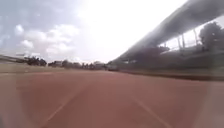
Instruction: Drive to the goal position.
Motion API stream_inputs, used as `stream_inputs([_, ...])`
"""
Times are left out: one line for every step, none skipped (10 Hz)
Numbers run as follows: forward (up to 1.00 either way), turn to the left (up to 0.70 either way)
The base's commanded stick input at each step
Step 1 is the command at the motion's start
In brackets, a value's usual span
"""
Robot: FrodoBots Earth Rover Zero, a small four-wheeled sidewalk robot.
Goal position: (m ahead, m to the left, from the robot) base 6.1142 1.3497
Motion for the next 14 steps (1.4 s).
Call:
stream_inputs([0.7, 0.0])
stream_inputs([0.7, 0.0])
stream_inputs([0.7, 0.0])
stream_inputs([0.7, 0.0])
stream_inputs([0.7, 0.0])
stream_inputs([0.7, 0.0])
stream_inputs([0.7, 0.0])
stream_inputs([0.7, 0.0])
stream_inputs([0.7, 0.0])
stream_inputs([0.7, 0.0])
stream_inputs([0.7, 0.0])
stream_inputs([0.7, 0.0])
stream_inputs([0.7, 0.0])
stream_inputs([0.7, 0.0])
